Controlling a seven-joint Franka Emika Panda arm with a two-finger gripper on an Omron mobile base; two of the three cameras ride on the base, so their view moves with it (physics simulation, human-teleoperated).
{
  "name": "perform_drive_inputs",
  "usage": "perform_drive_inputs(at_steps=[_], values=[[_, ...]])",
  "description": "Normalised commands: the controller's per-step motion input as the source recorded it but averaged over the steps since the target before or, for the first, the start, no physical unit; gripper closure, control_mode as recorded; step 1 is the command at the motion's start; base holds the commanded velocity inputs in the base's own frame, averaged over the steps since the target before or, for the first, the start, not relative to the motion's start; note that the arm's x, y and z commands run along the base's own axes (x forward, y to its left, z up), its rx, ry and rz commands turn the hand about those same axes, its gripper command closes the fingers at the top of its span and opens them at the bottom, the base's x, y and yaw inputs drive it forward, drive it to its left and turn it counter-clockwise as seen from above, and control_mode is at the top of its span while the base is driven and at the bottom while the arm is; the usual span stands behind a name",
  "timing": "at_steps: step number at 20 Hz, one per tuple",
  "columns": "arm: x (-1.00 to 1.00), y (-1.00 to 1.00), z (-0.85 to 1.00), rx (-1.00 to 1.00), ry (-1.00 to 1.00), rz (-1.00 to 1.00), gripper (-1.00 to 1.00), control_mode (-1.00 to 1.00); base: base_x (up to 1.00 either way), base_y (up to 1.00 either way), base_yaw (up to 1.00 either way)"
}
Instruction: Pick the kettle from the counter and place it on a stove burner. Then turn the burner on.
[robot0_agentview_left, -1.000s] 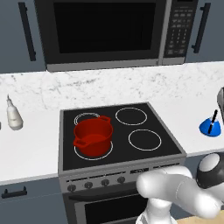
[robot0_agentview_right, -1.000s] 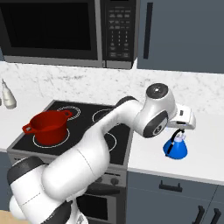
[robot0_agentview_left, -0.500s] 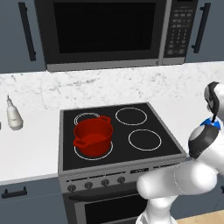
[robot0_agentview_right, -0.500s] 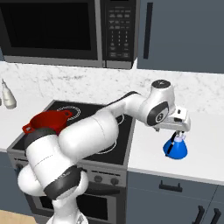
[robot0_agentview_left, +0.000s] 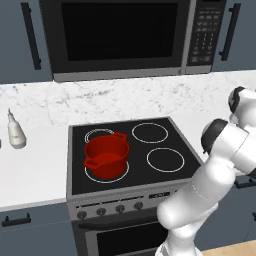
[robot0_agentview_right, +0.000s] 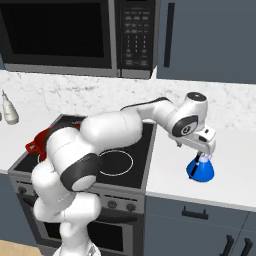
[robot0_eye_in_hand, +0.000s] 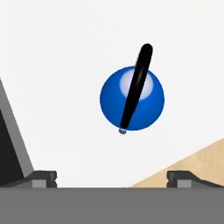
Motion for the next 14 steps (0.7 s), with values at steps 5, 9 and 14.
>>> perform_drive_inputs(at_steps=[5,9,14], values=[[0.40,-0.11,-0.24,0.00,0.00,-0.18,-1.00,-1.00,0.00,0.00,0.00],[0.41,-0.17,-0.24,0.00,0.00,-0.17,-1.00,-1.00,0.00,0.00,0.00],[0.16,-0.37,-0.27,0.00,0.00,-0.07,-1.00,-1.00,0.00,0.00,0.00]])
